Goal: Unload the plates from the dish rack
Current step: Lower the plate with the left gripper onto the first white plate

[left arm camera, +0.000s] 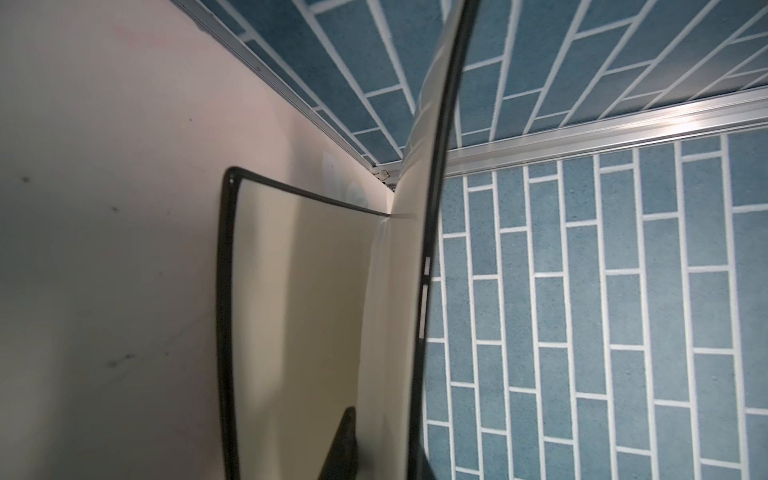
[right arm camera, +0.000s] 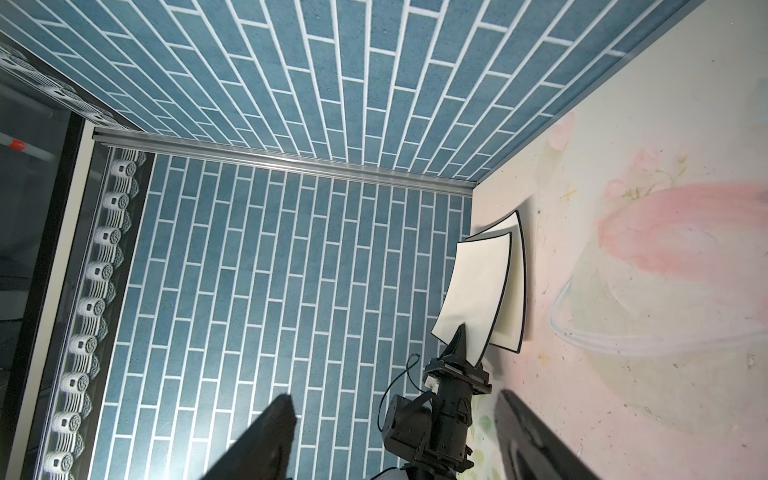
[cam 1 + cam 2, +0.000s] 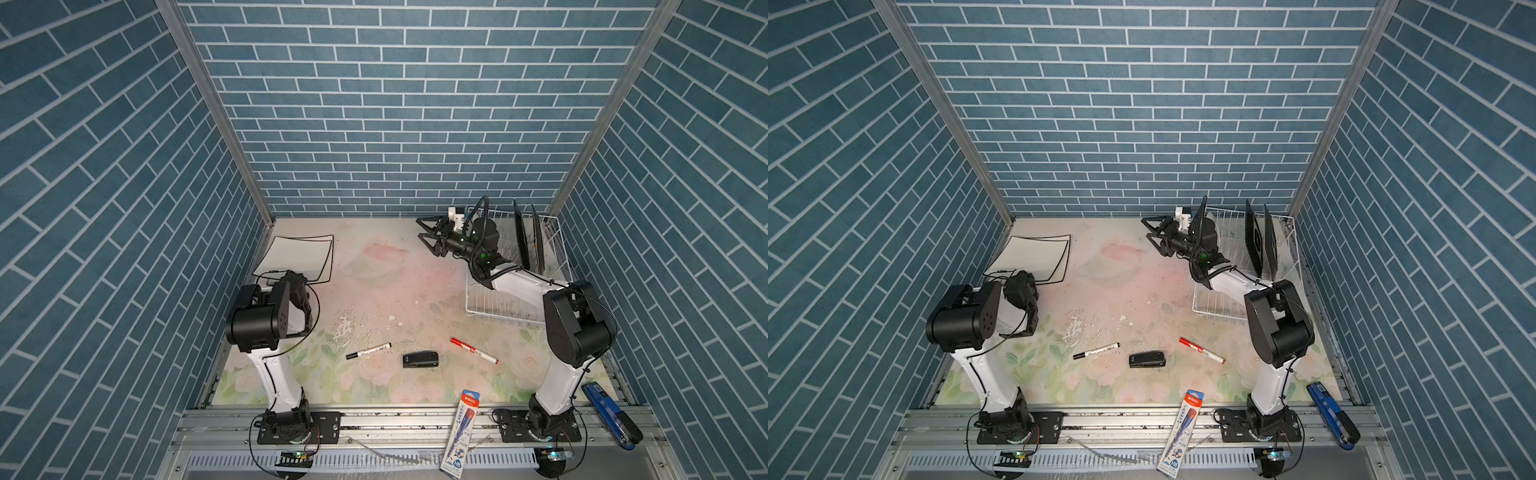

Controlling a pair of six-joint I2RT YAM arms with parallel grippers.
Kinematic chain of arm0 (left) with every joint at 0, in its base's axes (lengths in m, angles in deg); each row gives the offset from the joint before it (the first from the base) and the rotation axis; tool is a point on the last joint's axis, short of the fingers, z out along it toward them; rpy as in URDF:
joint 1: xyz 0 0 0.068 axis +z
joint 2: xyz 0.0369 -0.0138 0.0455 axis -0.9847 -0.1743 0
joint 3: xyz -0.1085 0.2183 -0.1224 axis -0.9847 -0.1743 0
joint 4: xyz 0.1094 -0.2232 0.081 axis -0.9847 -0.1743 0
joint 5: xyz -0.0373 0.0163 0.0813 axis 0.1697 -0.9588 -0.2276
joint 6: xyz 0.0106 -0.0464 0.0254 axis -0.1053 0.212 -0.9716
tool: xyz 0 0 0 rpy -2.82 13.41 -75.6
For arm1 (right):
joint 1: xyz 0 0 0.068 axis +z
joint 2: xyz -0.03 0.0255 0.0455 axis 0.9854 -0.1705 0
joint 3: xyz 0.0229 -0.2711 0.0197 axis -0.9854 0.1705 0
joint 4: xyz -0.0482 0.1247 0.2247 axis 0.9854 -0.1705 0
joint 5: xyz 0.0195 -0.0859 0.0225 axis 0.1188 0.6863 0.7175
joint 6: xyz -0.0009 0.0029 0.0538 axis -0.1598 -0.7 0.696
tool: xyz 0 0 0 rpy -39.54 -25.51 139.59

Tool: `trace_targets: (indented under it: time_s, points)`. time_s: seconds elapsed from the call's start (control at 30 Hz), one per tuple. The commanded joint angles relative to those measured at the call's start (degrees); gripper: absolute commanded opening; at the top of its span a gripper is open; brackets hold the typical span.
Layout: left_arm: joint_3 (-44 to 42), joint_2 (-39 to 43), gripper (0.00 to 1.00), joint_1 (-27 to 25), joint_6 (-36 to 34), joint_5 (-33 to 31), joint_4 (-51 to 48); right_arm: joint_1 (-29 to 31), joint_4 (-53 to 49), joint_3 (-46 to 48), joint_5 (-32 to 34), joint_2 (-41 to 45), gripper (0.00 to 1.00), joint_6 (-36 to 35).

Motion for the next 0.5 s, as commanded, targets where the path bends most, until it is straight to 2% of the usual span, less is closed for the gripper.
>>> trace_targets:
  time_s: [0.0,0.47]
  points:
    - [2.1,1.0,0.0,0.4,0.7,-0.5,10.7,-0.3,0.2,-3.4,-1.3,-0.9,0.77,-0.7]
    - [2.5,-0.7,0.0,0.4,1.6,-0.1,10.7,-0.3,0.2,-3.2,-1.3,-0.9,0.77,-0.7]
